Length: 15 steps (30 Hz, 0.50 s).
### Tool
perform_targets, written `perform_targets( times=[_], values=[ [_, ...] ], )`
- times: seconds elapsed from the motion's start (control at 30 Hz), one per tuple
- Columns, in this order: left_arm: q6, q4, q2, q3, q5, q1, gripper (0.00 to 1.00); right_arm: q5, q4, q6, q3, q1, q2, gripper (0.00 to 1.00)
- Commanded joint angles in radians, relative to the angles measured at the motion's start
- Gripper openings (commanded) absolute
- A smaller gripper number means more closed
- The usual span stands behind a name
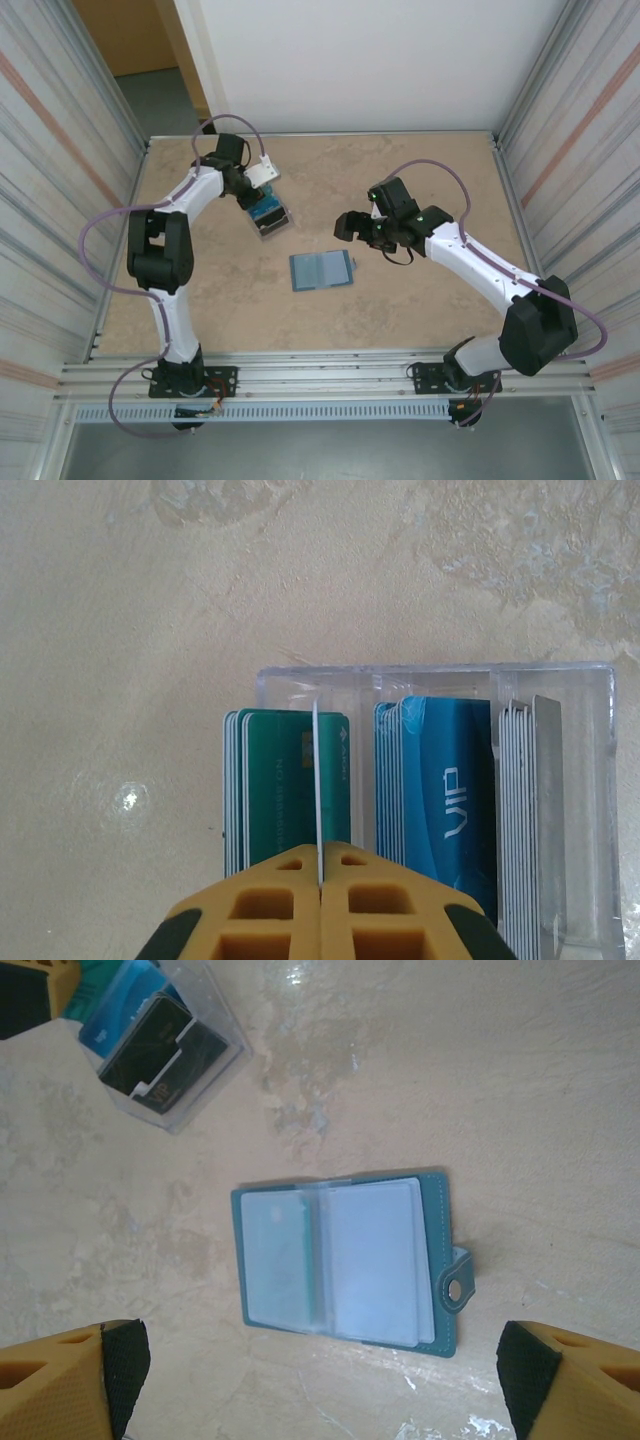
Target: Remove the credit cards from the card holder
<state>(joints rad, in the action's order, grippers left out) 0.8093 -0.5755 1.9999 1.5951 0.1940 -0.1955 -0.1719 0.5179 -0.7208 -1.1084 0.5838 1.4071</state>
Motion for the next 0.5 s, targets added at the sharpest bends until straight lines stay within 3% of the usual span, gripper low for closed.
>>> perform_targets(
  times=[0.0,0.13,0.47],
  values=[
    [0.027,-0.018,0.016,0.035,0.000,0.010,0.00,0.018,0.010,0.005,-0.037,0.011,0.012,0.92],
    [0.022,-0.027,0.010,0.045,-0.005,0.008,0.16,0.017,0.008,0.006,-0.038,0.016,0.012,0.92],
    [0.002,0.005,-0.036,0.037,-0.050,0.008,0.19,0.022,0.006,0.025,-0.044,0.039,0.018,0.91]
  ],
)
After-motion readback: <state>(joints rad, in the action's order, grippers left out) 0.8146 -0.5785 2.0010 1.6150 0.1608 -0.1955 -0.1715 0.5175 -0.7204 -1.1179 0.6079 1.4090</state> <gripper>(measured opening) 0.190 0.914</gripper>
